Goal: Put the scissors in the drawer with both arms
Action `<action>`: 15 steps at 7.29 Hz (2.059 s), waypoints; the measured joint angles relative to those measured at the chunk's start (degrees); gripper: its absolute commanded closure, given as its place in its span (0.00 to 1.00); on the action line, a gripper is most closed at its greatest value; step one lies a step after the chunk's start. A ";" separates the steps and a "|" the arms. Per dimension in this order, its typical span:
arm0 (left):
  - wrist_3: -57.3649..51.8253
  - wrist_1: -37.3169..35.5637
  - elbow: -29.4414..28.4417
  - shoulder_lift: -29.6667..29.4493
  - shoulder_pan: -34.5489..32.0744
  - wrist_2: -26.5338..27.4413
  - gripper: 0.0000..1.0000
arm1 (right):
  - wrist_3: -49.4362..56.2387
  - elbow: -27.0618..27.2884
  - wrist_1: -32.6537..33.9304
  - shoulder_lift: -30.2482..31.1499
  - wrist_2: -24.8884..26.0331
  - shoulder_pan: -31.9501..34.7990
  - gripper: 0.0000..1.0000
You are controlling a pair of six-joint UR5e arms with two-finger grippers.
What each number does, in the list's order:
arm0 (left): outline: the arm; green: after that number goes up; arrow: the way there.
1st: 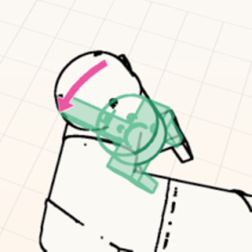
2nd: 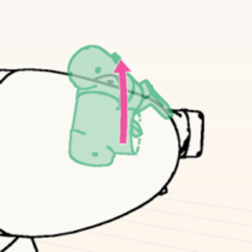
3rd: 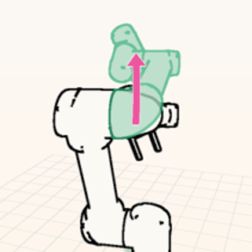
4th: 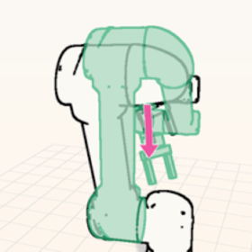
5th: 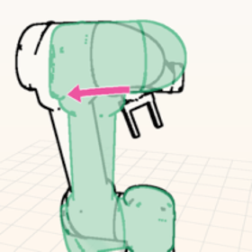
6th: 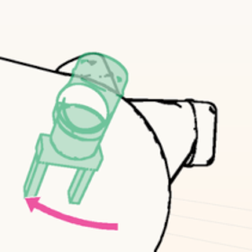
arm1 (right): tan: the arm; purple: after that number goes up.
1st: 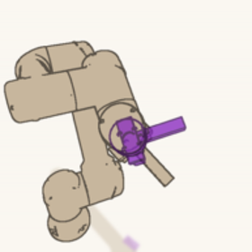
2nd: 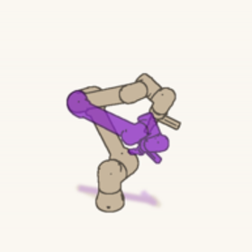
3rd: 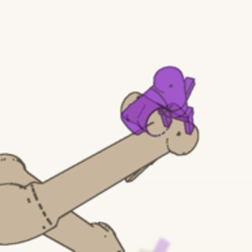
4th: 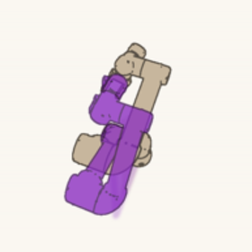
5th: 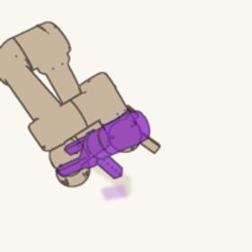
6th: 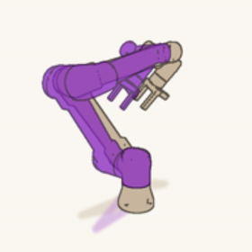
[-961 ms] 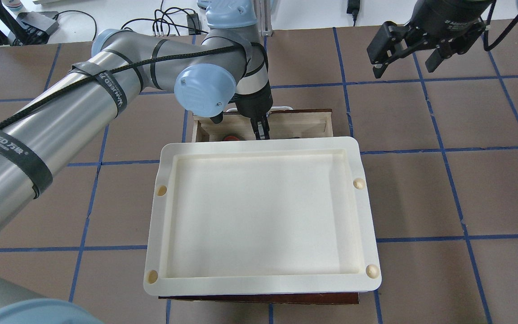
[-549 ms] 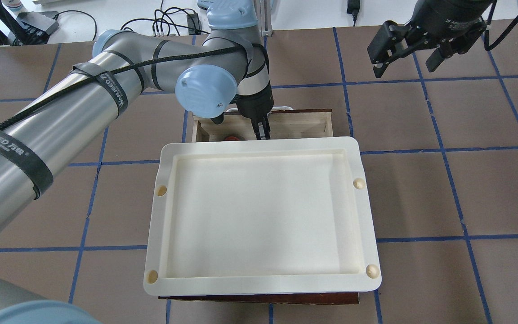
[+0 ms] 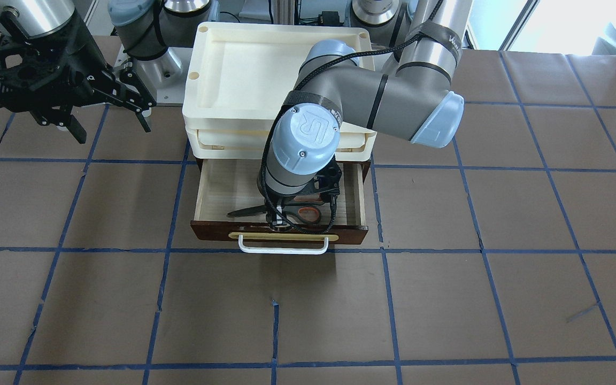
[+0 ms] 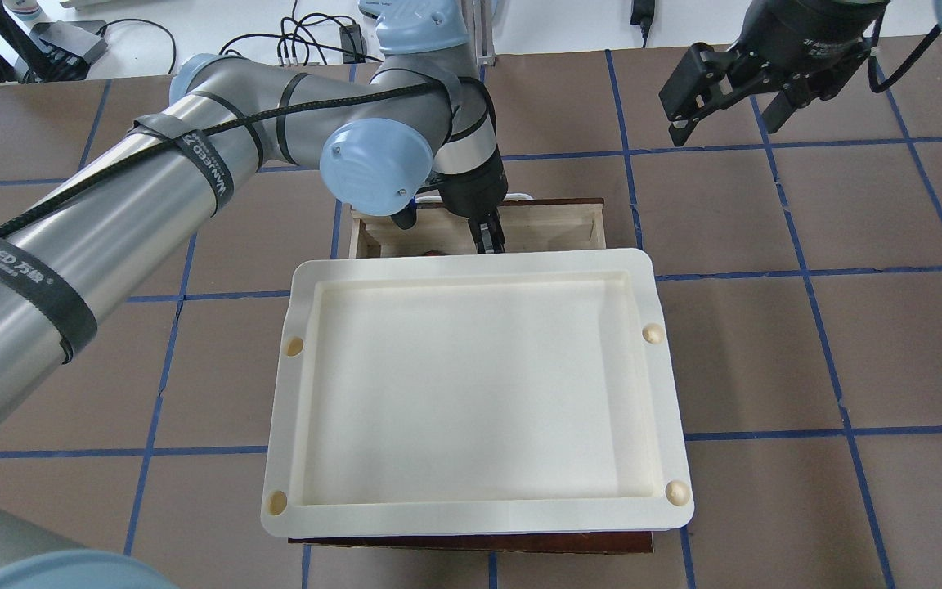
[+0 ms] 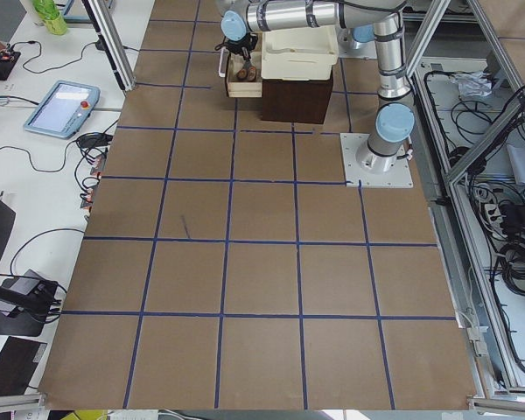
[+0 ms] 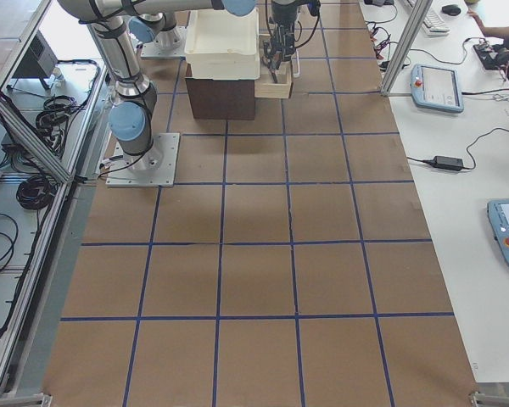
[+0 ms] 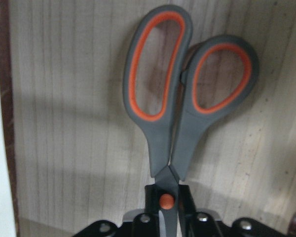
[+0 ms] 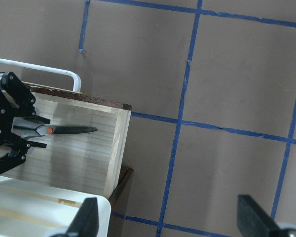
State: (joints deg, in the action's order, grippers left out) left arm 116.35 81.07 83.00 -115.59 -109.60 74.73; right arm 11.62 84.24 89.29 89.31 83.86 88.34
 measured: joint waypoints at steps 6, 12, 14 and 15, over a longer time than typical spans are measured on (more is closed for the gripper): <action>-2.06 0.64 0.02 4.35 0.36 0.26 0.07 | 0.40 0.36 -0.12 -0.03 -0.37 -0.01 0.00; -31.72 0.74 0.04 9.29 7.96 4.31 0.06 | -0.36 -0.45 -0.26 0.34 1.26 0.25 0.00; -55.11 0.27 0.07 11.31 12.11 8.01 0.00 | -0.55 -0.34 -0.26 0.28 1.20 0.32 0.00; -64.96 0.18 -0.06 12.10 13.60 11.50 0.00 | -0.53 -0.25 -0.26 0.25 1.17 0.34 0.00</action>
State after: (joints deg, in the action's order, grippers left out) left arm 51.38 81.24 82.94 -103.49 -95.99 86.23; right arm 11.09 83.99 89.03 89.56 85.03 88.68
